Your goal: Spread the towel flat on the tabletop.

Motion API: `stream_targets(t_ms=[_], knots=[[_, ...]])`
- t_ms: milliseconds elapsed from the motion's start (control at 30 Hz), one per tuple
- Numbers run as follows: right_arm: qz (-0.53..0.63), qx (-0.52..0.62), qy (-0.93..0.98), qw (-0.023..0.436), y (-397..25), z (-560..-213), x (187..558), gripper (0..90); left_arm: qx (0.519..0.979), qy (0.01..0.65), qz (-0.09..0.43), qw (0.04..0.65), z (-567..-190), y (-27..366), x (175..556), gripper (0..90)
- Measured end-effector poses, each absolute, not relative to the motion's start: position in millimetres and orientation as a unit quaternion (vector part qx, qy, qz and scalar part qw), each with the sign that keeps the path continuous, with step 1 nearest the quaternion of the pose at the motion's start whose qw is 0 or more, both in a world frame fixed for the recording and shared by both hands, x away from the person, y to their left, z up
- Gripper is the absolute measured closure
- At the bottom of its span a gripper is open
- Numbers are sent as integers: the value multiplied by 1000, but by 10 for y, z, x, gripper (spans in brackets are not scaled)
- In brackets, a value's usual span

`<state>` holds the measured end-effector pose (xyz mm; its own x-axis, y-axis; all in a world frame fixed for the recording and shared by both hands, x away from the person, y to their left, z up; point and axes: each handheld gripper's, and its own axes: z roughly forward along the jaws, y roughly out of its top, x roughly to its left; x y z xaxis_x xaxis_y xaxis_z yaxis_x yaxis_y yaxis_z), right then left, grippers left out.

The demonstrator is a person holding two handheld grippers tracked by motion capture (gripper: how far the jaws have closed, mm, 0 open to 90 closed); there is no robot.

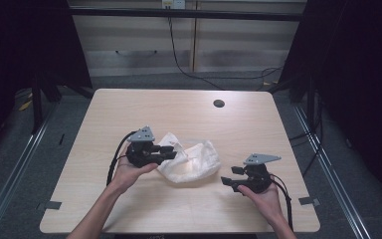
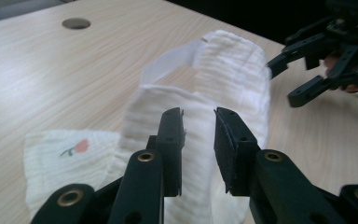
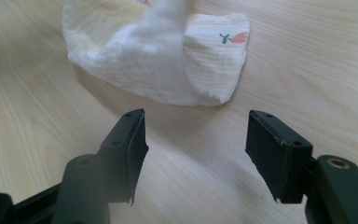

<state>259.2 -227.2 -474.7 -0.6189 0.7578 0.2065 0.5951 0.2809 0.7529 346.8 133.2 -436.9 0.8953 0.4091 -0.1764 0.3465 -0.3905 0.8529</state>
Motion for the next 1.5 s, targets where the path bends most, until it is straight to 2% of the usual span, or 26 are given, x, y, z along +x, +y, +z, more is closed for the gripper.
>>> stream_targets(t_ms=[367,533,700,833,1033,1067,1100,1133,1200,1233,1300,1500], knots=[[430,431,785,114,-2371,-4661,2557,387,835,263,31,483,-4551,1464,3587,721],[431,430,785,117,-2401,-4606,2755,530,841,285,37,458,-4711,1523,3658,722],[411,437,794,100,-2352,-4749,3010,582,847,291,33,443,-4813,1541,3678,723],[394,434,805,90,-2292,-4907,3145,582,851,296,33,432,-4895,1564,3693,723],[363,422,826,89,-2213,-4993,3132,604,855,311,45,413,-4998,1574,3687,723],[361,411,831,101,-2197,-5001,3113,660,856,312,44,411,-5011,1580,3689,726],[361,411,831,101,-2197,-5001,3113,660,858,310,41,408,-5027,1578,3685,726],[360,410,832,103,-2193,-5003,3099,716,858,309,43,408,-5040,1580,3673,725],[359,409,832,104,-2195,-5002,3095,749,859,308,44,406,-5037,1580,3668,725],[361,406,833,104,-2205,-5004,3086,819,860,307,44,406,-5038,1579,3651,725],[365,412,829,98,-2213,-4993,3076,850,864,301,44,402,-5030,1588,3625,725],[393,420,813,95,-2276,-4914,3063,862,872,289,45,393,-5013,1660,3511,726]])
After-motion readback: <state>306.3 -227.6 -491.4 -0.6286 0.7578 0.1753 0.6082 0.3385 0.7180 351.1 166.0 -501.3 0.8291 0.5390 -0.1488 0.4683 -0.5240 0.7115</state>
